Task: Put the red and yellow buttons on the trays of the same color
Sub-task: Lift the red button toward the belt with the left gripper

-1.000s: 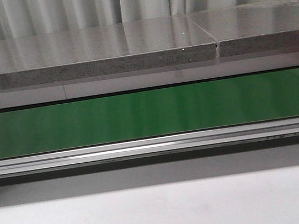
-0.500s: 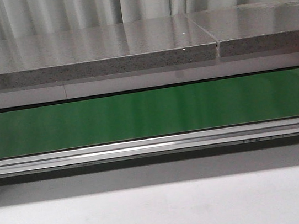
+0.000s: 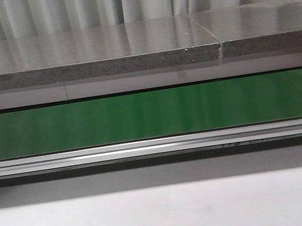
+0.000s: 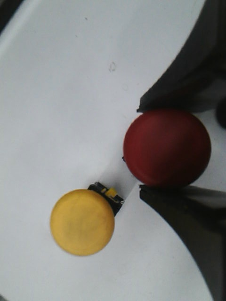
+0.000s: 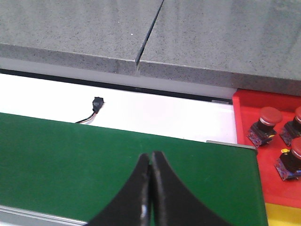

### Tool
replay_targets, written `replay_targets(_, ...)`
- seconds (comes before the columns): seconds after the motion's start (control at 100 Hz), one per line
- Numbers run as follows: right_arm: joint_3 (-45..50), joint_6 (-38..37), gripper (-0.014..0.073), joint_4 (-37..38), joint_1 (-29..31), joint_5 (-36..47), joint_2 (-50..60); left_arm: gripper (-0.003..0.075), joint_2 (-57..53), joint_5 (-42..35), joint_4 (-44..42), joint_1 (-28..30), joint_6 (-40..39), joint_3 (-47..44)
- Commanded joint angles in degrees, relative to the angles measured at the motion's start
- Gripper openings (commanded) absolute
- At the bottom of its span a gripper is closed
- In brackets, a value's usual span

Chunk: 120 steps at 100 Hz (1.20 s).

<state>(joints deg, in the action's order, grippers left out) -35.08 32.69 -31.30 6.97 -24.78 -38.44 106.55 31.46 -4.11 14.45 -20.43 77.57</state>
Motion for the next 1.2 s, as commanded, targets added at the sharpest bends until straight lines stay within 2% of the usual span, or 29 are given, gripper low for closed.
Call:
replay_targets(0.0,-1.83,0.38,-0.0067,-1.16,-0.08,3.35,0.5,-0.0019,-6.94,-1.5,0.04,0.13,0.5,1.68)
replay_targets(0.33,-1.83,0.38,-0.0067,-1.16,-0.08,3.35,0.5,-0.0019,-18.22,5.28,0.15,-0.88,5.15,0.08)
replay_targets(0.63,-1.83,0.38,-0.0067,-1.16,-0.08,3.35,0.5,-0.0019,-26.6,1.72,0.59,-5.21,5.15,-10.36)
replay_targets(0.95,-1.83,0.38,-0.0067,-1.16,-0.08,3.33,0.5,-0.0019,-26.9,0.66,1.54,-11.3,5.15,-13.77)
replay_targets(1.19,-1.83,0.38,-0.0067,-1.16,-0.08,3.33,0.5,-0.0019,-23.14,0.5,2.81,-12.13,5.15,-13.77)
